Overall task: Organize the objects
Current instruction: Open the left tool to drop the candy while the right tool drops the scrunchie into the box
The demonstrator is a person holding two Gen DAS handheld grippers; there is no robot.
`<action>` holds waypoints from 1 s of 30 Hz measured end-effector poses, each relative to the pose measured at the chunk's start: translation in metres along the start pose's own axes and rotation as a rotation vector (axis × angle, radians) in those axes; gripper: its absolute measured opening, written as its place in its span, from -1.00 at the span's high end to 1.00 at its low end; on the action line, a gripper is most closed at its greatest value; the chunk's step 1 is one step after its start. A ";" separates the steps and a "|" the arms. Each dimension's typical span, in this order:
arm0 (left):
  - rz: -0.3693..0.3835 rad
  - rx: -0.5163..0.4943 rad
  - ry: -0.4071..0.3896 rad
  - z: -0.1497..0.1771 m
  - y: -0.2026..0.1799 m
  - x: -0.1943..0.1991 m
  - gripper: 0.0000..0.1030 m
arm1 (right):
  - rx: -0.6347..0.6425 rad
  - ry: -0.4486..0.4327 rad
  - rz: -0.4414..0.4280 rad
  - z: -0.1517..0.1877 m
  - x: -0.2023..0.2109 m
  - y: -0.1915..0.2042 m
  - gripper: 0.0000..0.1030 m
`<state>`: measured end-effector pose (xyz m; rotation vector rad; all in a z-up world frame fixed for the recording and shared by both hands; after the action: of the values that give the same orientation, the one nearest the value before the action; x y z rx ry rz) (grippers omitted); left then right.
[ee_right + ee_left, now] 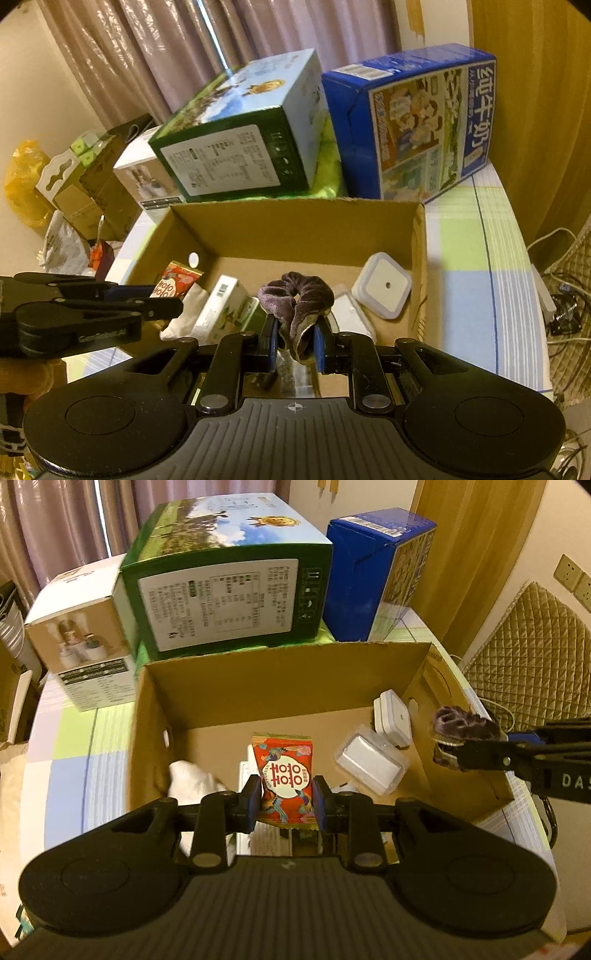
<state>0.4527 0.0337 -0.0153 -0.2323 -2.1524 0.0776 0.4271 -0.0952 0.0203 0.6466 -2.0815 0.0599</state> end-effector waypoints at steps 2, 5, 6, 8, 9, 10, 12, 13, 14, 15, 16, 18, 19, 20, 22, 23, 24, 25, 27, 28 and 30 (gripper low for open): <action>0.007 0.028 -0.010 -0.002 0.001 -0.006 0.33 | -0.007 0.002 0.004 0.001 -0.002 -0.004 0.69; 0.015 0.022 -0.013 -0.001 -0.002 -0.010 0.32 | -0.013 0.004 0.005 0.002 -0.004 -0.009 0.69; 0.012 0.017 -0.013 -0.001 -0.003 -0.010 0.32 | -0.013 0.004 0.006 0.002 -0.005 -0.010 0.69; 0.007 0.012 -0.017 0.001 -0.003 -0.008 0.32 | -0.017 0.007 0.005 0.003 -0.007 -0.012 0.68; 0.005 0.016 -0.016 0.003 -0.002 -0.007 0.32 | -0.019 0.009 0.004 0.004 -0.009 -0.012 0.68; 0.004 0.019 -0.016 0.003 -0.001 -0.006 0.32 | -0.020 0.011 0.003 0.004 -0.010 -0.012 0.68; -0.002 0.019 -0.017 0.005 0.000 -0.004 0.30 | -0.022 0.010 -0.003 0.005 -0.012 -0.009 0.68; -0.003 0.019 -0.017 0.006 0.001 -0.003 0.29 | -0.024 0.007 -0.006 0.005 -0.012 -0.009 0.68; -0.002 0.018 -0.017 0.007 0.001 -0.002 0.27 | -0.026 -0.003 -0.011 0.004 -0.013 -0.007 0.68; -0.003 0.018 -0.019 0.007 0.002 -0.001 0.26 | -0.027 -0.017 -0.022 0.002 -0.012 -0.006 0.53; -0.006 0.019 -0.022 0.008 0.003 0.001 0.25 | -0.033 -0.032 -0.033 0.001 -0.012 -0.006 0.32; -0.015 0.017 -0.027 0.010 0.005 0.004 0.14 | -0.069 -0.060 -0.034 -0.002 -0.011 -0.009 -0.33; -0.026 0.011 -0.033 0.012 0.006 0.007 0.10 | -0.081 -0.068 -0.034 -0.002 -0.009 -0.011 -0.33; -0.038 0.000 -0.040 0.013 0.006 0.010 0.02 | -0.083 -0.070 -0.034 -0.002 -0.008 -0.013 -0.33; -0.051 -0.022 -0.049 0.017 0.006 0.016 -0.05 | -0.080 -0.072 -0.022 -0.001 -0.004 -0.015 -0.33; -0.054 -0.025 -0.052 0.019 0.006 0.019 -0.14 | -0.077 -0.073 -0.015 0.001 -0.002 -0.017 -0.33; -0.053 -0.022 -0.056 0.022 0.006 0.022 -0.22 | -0.076 -0.073 -0.011 0.003 0.001 -0.018 -0.33; -0.051 -0.018 -0.059 0.024 0.006 0.026 -0.25 | -0.078 -0.072 -0.009 0.005 0.004 -0.020 -0.33; -0.049 -0.013 -0.068 0.029 0.004 0.033 -0.41 | -0.086 -0.077 -0.001 0.011 0.013 -0.022 -0.38; -0.051 -0.014 -0.072 0.032 0.003 0.038 -0.45 | -0.087 -0.079 0.000 0.014 0.018 -0.022 -0.40; -0.048 -0.013 -0.077 0.037 -0.001 0.047 -0.65 | -0.086 -0.084 0.001 0.022 0.029 -0.020 -0.52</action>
<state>0.3965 0.0429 0.0022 -0.1874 -2.2341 0.0458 0.4072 -0.1307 0.0265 0.6050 -2.1521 -0.0567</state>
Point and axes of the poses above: each gripper's, at about its wrist camera, not at the fingertips, and x roughly against the way its jaws point, y to its left, z to its underside, the point moved 7 cm from there along -x, roughly the way its jaws point, and after that the axes turned 5 degrees about z, right-handed, at the moved point
